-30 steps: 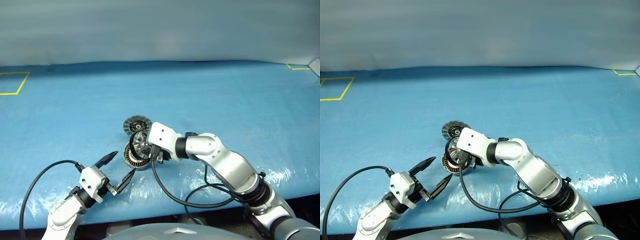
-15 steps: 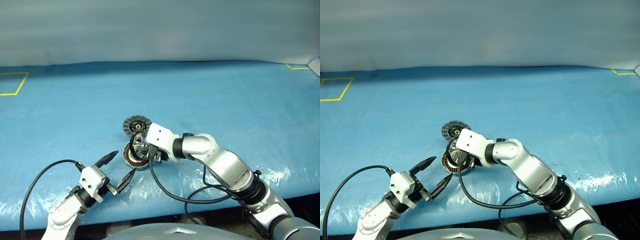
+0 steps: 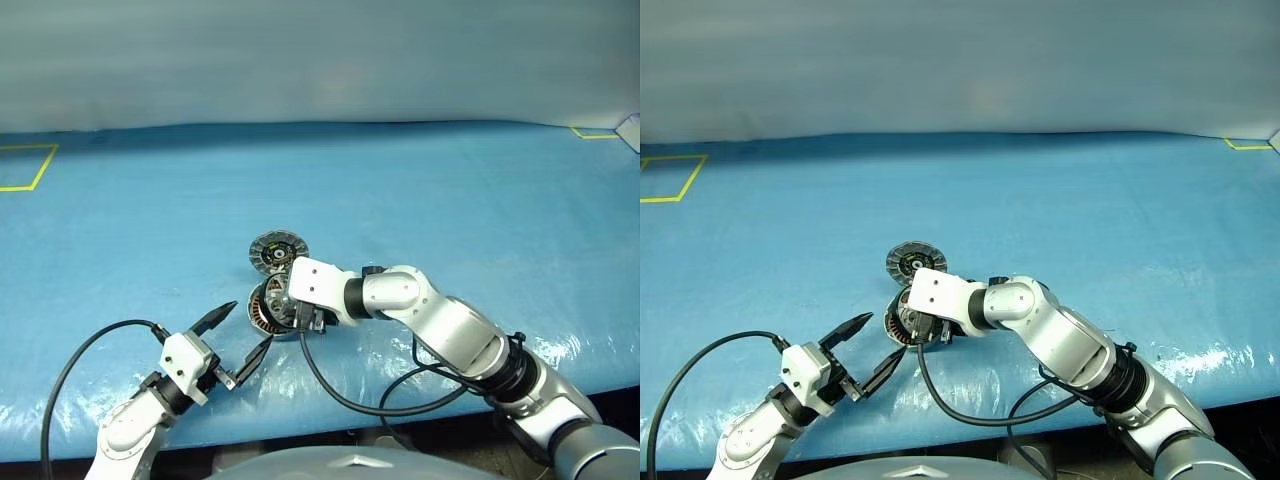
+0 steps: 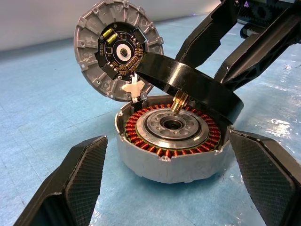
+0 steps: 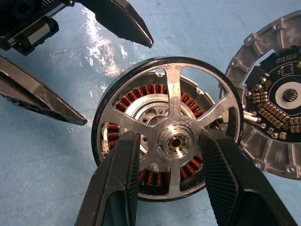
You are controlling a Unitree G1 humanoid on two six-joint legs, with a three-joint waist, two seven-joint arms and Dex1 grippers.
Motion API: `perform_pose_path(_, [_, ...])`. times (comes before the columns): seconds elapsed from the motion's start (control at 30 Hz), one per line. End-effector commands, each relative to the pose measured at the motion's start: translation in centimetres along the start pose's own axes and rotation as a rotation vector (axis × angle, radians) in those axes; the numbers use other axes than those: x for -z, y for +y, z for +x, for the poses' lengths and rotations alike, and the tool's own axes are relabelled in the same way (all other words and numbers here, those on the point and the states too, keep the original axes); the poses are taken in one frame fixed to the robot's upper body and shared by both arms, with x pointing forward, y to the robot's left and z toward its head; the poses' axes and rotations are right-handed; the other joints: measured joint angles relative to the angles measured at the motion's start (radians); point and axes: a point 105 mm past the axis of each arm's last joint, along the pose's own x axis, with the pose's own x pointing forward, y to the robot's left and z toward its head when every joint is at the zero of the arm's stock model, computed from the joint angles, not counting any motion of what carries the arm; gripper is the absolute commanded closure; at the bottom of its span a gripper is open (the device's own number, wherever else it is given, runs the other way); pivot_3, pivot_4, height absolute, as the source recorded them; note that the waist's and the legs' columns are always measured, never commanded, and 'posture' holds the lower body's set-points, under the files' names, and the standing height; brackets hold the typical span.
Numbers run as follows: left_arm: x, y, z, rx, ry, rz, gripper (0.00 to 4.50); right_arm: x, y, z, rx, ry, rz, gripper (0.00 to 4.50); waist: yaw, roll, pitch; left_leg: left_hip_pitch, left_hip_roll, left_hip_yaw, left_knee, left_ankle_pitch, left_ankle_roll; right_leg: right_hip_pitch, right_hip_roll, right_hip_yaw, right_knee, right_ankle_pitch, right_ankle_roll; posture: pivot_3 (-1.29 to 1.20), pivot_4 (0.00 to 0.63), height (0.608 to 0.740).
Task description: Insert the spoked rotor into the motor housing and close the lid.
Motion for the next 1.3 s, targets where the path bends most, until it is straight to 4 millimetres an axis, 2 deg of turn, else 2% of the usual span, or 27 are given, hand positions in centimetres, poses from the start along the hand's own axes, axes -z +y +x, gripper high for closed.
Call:
perform_pose_path(0.03, [-0.9, -0.3, 0.2, 0.011, -0.033, 0.016, 0.00, -0.9, -0.2, 0.2, 0.003, -0.029, -0.020, 2.93, -0.001, 0.000, 0.000, 0.000, 0.000, 0.000, 0.000, 0.000, 0.000, 0.000, 0.000, 0.000, 0.000, 0.000, 0.000, 0.00, 0.150, 0.740])
perform_pose_path(0.07, [-0.9, -0.3, 0.2, 0.011, -0.033, 0.015, 0.00, -1.0, -0.3, 0.3, 0.006, -0.030, -0.019, 2.93, -0.003, 0.000, 0.000, 0.000, 0.000, 0.000, 0.000, 0.000, 0.000, 0.000, 0.000, 0.000, 0.000, 0.000, 0.000, 0.00, 0.150, 0.740])
perform_pose_path(0.13, [-0.9, -0.3, 0.2, 0.010, -0.032, 0.014, 0.00, -1.0, -0.5, 0.4, 0.013, -0.031, -0.019, 2.18, -0.005, 0.000, 0.000, 0.001, 0.000, 0.000, 0.000, 0.000, 0.000, 0.000, 0.000, 0.000, 0.000, 0.000, 0.000, 0.00, 0.150, 0.740])
perform_pose_path(0.17, [-0.9, -0.3, 0.2, 0.009, -0.032, 0.013, 0.00, -1.0, -0.5, 0.5, 0.016, -0.030, -0.020, 2.06, -0.006, 0.000, 0.000, 0.001, 0.001, 0.000, 0.000, 0.000, 0.000, 0.000, 0.000, 0.000, 0.000, 0.000, 0.000, 0.00, 0.150, 0.740])
perform_pose_path(0.37, [-0.9, -0.3, 0.2, 0.005, -0.034, 0.012, 0.00, -1.0, -0.6, 0.7, 0.019, -0.027, -0.030, 0.04, -0.007, 0.000, 0.000, 0.000, 0.000, 0.000, 0.000, 0.000, 0.000, 0.000, 0.000, 0.000, 0.000, 0.000, 0.000, 0.00, 0.150, 0.740])
perform_pose_path(0.63, [-0.9, 0.0, -0.1, -0.002, -0.028, 0.020, 0.00, -3.6, -0.5, -1.1, 0.014, -0.179, 0.073, 0.01, -0.007, 0.000, 0.000, 0.000, 0.000, 0.000, -0.001, 0.000, 0.000, -0.001, 0.000, 0.000, 0.000, 0.000, 0.000, 0.00, 0.150, 0.740])
perform_pose_path(0.73, [-0.9, 0.1, -0.2, 0.000, -0.028, 0.021, 0.00, -3.7, -0.8, -1.7, 0.041, -0.209, 0.129, 0.58, -0.006, 0.000, 0.000, 0.000, 0.000, -0.001, -0.001, 0.000, 0.000, -0.001, 0.000, 0.000, 0.000, 0.000, 0.000, 0.00, 0.150, 0.740])
perform_pose_path(0.83, [-0.9, 0.1, 0.0, 0.005, -0.029, 0.021, 0.00, -3.1, -0.9, -1.4, 0.073, -0.219, 0.197, 1.57, -0.005, 0.000, 0.000, 0.000, 0.000, -0.001, -0.001, 0.000, 0.000, 0.000, 0.000, -0.001, 0.000, 0.000, -0.001, 0.00, 0.150, 0.740])
perform_pose_path(0.97, [-1.0, 0.2, 0.2, 0.019, -0.034, 0.025, 0.00, -2.1, -0.8, 0.0, 0.119, -0.232, 0.249, 2.87, -0.008, 0.000, 0.000, 0.000, 0.000, -0.001, -0.001, 0.000, 0.000, -0.001, 0.000, -0.001, 0.000, -0.001, -0.001, 0.00, 0.150, 0.740])
perform_pose_path(1.13, [-1.0, 0.2, 0.3, 0.026, -0.033, 0.030, 0.00, -2.5, -0.4, 1.6, 0.144, -0.297, 0.304, 4.47, -0.011, 0.000, 0.000, 0.000, 0.000, 0.000, -0.002, 0.000, 0.000, -0.002, 0.000, 0.000, 0.000, -0.001, -0.001, 0.00, 0.150, 0.740])
perform_pose_path(1.3, [-1.0, 0.1, 0.1, 0.025, -0.028, 0.028, 0.00, -2.5, -0.3, 2.3, 0.155, -0.316, 0.347, 4.47, -0.010, 0.000, 0.000, 0.000, 0.000, 0.000, -0.003, 0.000, 0.000, -0.002, 0.000, 0.000, 0.000, -0.001, -0.001, 0.00, 0.150, 0.740])
